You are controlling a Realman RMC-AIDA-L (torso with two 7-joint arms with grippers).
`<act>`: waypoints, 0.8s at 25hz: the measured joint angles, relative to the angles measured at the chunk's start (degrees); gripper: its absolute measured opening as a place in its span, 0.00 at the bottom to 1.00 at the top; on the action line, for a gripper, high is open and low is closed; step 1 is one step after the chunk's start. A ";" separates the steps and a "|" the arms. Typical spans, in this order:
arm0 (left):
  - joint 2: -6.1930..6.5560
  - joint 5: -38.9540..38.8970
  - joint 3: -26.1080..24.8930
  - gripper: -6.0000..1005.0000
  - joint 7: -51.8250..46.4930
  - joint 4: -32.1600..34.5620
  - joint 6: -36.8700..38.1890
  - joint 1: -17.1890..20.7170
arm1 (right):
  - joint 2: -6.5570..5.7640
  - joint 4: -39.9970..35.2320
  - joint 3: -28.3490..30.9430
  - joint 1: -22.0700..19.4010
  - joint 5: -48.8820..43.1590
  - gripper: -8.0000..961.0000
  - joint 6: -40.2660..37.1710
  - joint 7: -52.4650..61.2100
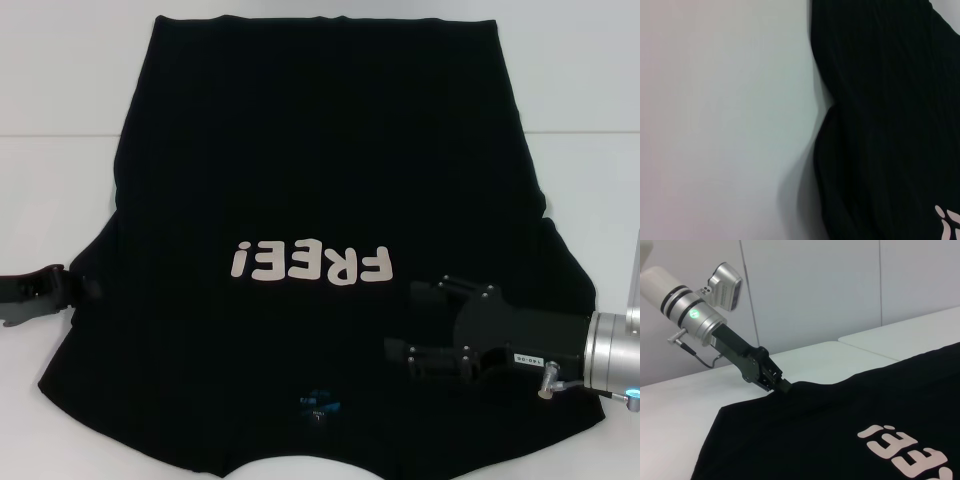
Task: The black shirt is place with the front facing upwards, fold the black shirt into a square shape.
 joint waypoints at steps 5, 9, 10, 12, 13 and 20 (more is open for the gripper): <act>-0.07 -0.08 -0.14 0.32 0.02 0.01 -0.10 -0.06 | 0.00 0.01 0.00 0.05 0.00 0.95 0.00 0.00; -0.13 -0.45 -0.32 0.14 0.10 0.03 -0.10 -0.09 | 0.00 0.08 0.00 0.07 0.00 0.95 0.00 0.00; -0.14 -0.47 -0.28 0.07 0.23 0.02 -0.10 -0.06 | 0.00 0.08 0.00 0.08 0.00 0.95 0.00 0.00; -0.19 -0.47 -0.16 0.06 0.42 0.01 -0.08 0.01 | 0.00 0.09 0.00 0.08 0.00 0.95 0.01 0.00; -0.24 -0.46 -0.13 0.06 0.50 0.10 -0.08 0.05 | 0.00 0.09 0.00 0.08 0.00 0.95 0.01 0.00; -0.41 -0.71 -0.78 0.05 1.17 0.89 0.35 0.27 | 0.00 0.09 0.00 0.13 0.00 0.95 0.02 0.00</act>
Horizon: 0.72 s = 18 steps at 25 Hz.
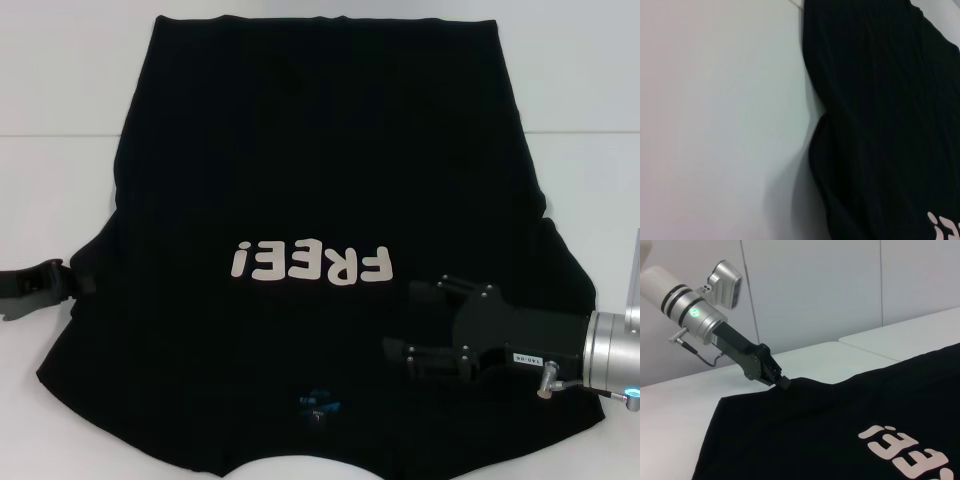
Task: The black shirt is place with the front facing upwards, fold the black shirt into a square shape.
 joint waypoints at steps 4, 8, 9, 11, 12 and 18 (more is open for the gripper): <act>0.00 -0.07 -0.47 0.04 -0.16 1.39 0.94 0.05 | 0.00 0.00 0.00 0.02 0.00 0.95 0.00 0.00; 0.00 -0.07 -2.02 0.04 -0.34 2.89 2.52 0.04 | 0.00 0.00 0.00 0.09 0.00 0.95 0.00 0.00; 0.00 -0.07 -2.56 0.04 -0.35 3.19 2.78 0.04 | 0.00 0.00 0.00 0.09 0.00 0.95 0.00 0.00; 0.01 -0.07 -3.14 0.04 -0.35 3.50 2.95 0.04 | 0.00 0.00 0.00 0.11 0.02 0.95 0.00 0.00; 0.03 -0.07 -3.39 0.04 -0.35 3.59 3.03 0.04 | 0.00 0.00 0.00 0.12 0.04 0.95 0.00 0.00; 0.18 -0.07 -3.63 0.04 -0.25 3.68 2.88 0.12 | 0.00 0.00 0.00 0.27 0.09 0.95 0.19 -0.08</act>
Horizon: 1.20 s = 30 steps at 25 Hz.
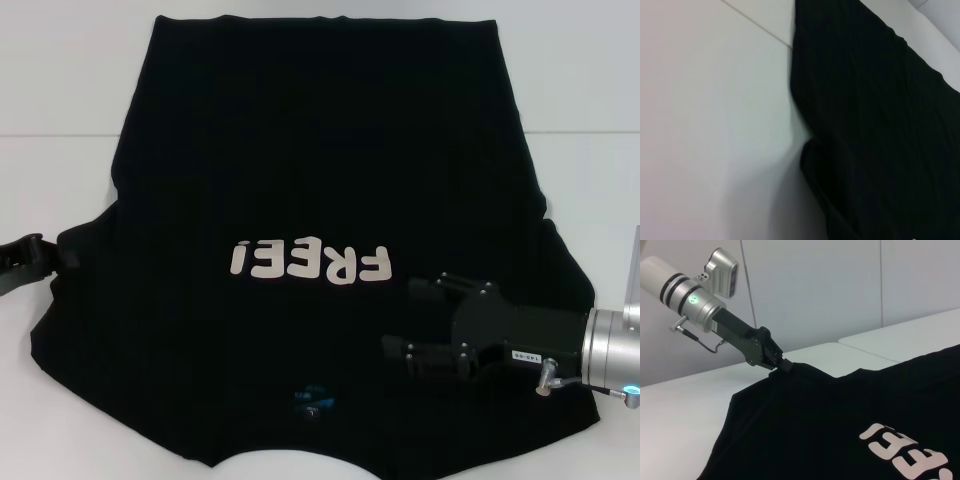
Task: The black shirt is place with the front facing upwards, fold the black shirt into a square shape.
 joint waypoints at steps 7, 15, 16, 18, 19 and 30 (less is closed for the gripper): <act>-0.21 0.00 0.18 0.04 0.28 -0.45 -0.30 0.21 | 0.00 0.00 0.00 0.09 0.00 0.95 0.14 -0.01; -0.65 0.14 0.15 0.05 -0.06 -0.93 -0.67 0.19 | 0.00 0.00 0.00 0.40 -0.01 0.95 0.02 -0.05; -0.65 0.14 0.15 0.05 -0.06 -0.93 -0.67 0.19 | 0.00 0.00 0.00 0.42 0.00 0.95 0.03 -0.09; -0.69 0.08 0.13 0.05 -0.06 -1.62 -1.33 0.23 | 0.00 0.00 0.00 0.48 0.00 0.95 0.03 -0.14; -0.69 0.07 0.12 0.06 -0.06 -1.75 -1.48 0.23 | 0.00 0.00 0.00 0.49 0.00 0.95 0.02 -0.15; -0.86 -0.01 -0.02 0.14 0.05 -2.20 -3.28 0.29 | 0.00 0.09 0.00 0.24 -0.01 0.95 -0.14 -0.11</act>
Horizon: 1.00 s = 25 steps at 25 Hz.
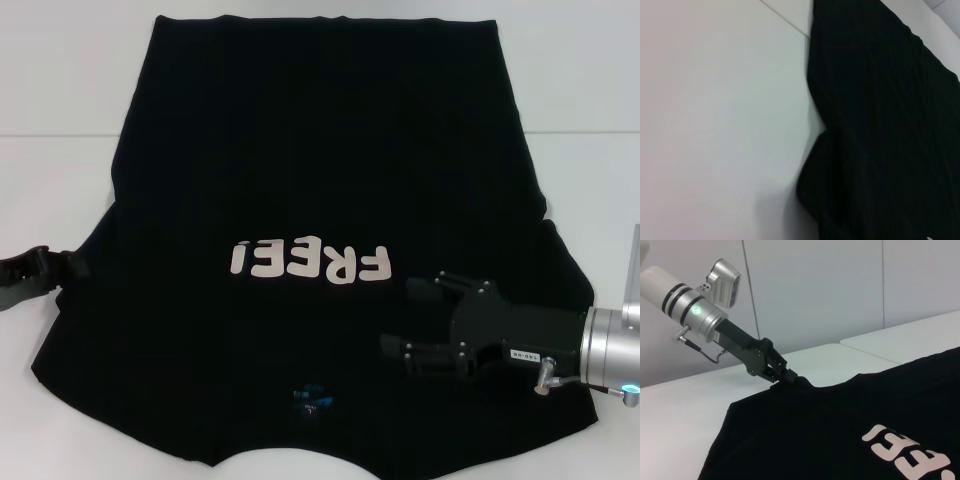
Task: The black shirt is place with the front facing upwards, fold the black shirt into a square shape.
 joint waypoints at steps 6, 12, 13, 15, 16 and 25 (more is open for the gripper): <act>-0.38 0.00 -0.14 0.20 -0.70 0.00 -2.01 0.29 | 0.00 0.51 0.00 0.07 0.00 0.95 -0.16 -0.12; -0.29 0.00 -1.20 0.22 -0.84 0.00 -2.26 0.48 | 0.00 0.61 0.00 0.01 0.00 0.95 -0.39 -0.12; -0.25 0.01 -1.21 0.22 -0.83 0.00 -2.27 0.51 | 0.00 0.61 0.00 0.05 0.00 0.95 -0.41 -0.12; -0.23 0.01 -1.22 0.21 -0.79 0.00 -2.31 0.51 | 0.00 0.62 0.00 0.11 0.00 0.95 -0.45 -0.13; -0.23 0.03 -1.22 0.21 -0.76 0.00 -2.32 0.51 | 0.00 0.62 0.00 0.14 0.00 0.95 -0.48 -0.14; -0.48 0.49 -0.85 0.20 -0.45 -0.66 -2.33 0.21 | 0.00 0.62 0.00 0.23 0.00 0.95 -0.50 -0.24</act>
